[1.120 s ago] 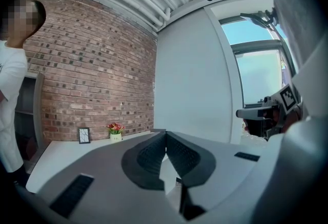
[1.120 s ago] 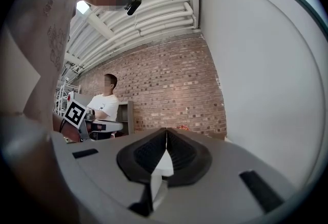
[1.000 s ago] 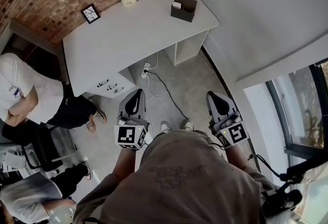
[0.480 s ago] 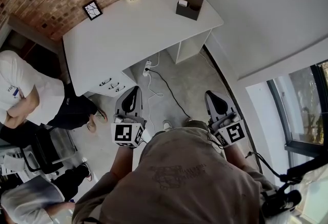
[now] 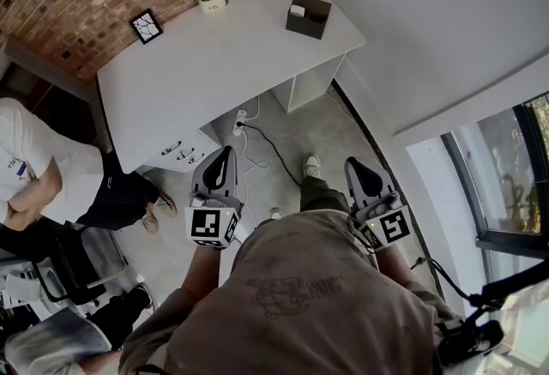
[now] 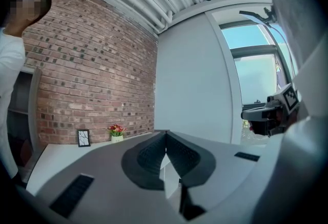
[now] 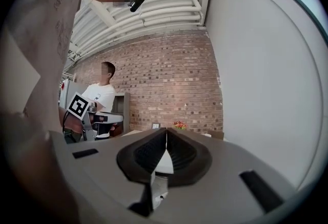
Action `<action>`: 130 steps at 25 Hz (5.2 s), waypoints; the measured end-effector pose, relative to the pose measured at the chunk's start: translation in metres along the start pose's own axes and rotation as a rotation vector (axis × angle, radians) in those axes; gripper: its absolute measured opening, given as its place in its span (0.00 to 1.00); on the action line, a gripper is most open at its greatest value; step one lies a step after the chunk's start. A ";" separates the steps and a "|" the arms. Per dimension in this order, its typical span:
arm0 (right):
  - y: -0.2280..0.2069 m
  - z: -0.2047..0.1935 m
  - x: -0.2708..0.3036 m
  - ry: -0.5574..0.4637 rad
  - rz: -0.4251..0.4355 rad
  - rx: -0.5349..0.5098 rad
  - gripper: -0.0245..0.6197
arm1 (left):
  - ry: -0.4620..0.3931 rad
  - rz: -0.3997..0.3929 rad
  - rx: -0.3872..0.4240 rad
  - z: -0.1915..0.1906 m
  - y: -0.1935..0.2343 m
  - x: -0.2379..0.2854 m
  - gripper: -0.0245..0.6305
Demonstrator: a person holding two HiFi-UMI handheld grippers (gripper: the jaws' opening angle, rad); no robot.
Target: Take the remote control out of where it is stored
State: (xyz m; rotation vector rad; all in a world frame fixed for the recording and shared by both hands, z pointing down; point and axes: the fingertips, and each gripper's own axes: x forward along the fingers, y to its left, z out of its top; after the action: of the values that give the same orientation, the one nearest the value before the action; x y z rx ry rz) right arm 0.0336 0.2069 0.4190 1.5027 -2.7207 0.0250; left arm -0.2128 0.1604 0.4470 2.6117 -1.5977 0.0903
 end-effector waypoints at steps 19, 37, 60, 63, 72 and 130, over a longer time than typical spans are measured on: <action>-0.141 -0.014 0.147 0.033 0.139 0.025 0.06 | 0.047 0.068 -0.005 0.002 0.030 0.191 0.05; -0.285 -0.016 0.238 0.052 0.197 0.022 0.06 | 0.090 0.160 -0.001 0.016 0.038 0.335 0.05; -0.360 -0.013 0.284 -0.007 0.224 0.052 0.06 | 0.116 0.149 0.082 0.034 0.024 0.413 0.05; -0.363 -0.010 0.288 -0.018 0.209 0.052 0.06 | 0.096 0.130 0.098 0.041 0.025 0.420 0.05; -0.351 -0.002 0.304 -0.025 0.180 0.045 0.06 | 0.077 0.083 0.122 0.050 0.043 0.424 0.05; -0.300 -0.117 0.481 0.472 0.408 -0.210 0.44 | 0.075 0.103 -0.033 0.025 0.108 0.382 0.05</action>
State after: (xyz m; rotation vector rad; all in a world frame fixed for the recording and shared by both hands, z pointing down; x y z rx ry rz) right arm 0.0338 -0.3565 0.5532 0.7521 -2.4886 0.0881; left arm -0.1351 -0.2301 0.4606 2.4705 -1.6926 0.1643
